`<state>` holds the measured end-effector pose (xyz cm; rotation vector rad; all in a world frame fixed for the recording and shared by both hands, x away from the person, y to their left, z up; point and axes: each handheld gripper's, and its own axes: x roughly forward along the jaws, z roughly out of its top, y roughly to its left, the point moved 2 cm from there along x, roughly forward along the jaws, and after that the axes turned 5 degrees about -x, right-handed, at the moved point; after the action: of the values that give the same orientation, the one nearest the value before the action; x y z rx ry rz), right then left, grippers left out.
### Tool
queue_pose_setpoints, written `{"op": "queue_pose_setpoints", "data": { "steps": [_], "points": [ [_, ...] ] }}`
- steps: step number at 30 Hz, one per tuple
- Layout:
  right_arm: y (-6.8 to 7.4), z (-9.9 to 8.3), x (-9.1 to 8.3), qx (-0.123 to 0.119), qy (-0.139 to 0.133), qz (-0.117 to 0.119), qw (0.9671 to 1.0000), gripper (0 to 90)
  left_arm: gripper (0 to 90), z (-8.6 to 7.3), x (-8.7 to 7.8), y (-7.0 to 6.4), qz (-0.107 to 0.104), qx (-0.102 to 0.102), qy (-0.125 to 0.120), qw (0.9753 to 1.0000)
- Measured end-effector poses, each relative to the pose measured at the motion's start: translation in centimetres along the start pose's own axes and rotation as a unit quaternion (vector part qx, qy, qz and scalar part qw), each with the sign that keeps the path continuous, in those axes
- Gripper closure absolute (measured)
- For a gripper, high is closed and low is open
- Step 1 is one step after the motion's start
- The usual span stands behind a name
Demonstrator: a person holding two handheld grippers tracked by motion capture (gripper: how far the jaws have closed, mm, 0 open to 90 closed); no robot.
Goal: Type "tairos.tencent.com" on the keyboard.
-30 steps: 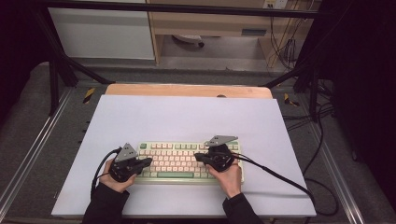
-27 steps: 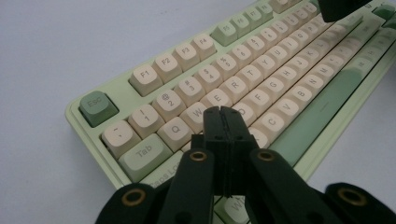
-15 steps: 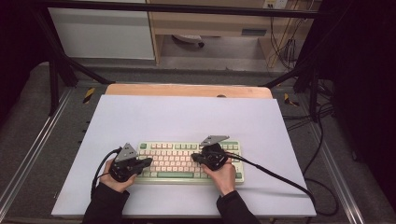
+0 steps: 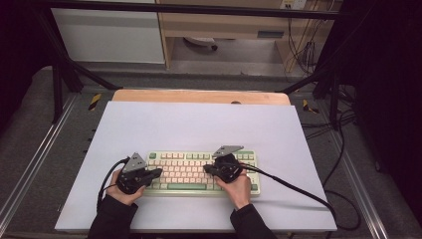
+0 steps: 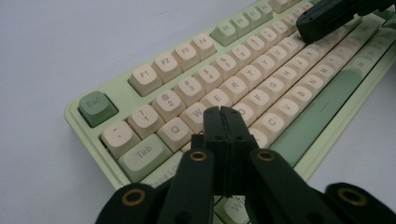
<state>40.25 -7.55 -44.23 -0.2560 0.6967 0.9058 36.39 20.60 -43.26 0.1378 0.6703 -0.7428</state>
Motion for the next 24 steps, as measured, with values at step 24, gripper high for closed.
{"op": "queue_pose_setpoints", "data": {
  "steps": [24],
  "points": [
    [-0.5,-0.8,-4.7,-0.001,-0.02,0.003,0.9998,89.5,90.0,0.1,-0.1,-0.1,0.001,0.001,-0.002,1.0]
  ]
}}
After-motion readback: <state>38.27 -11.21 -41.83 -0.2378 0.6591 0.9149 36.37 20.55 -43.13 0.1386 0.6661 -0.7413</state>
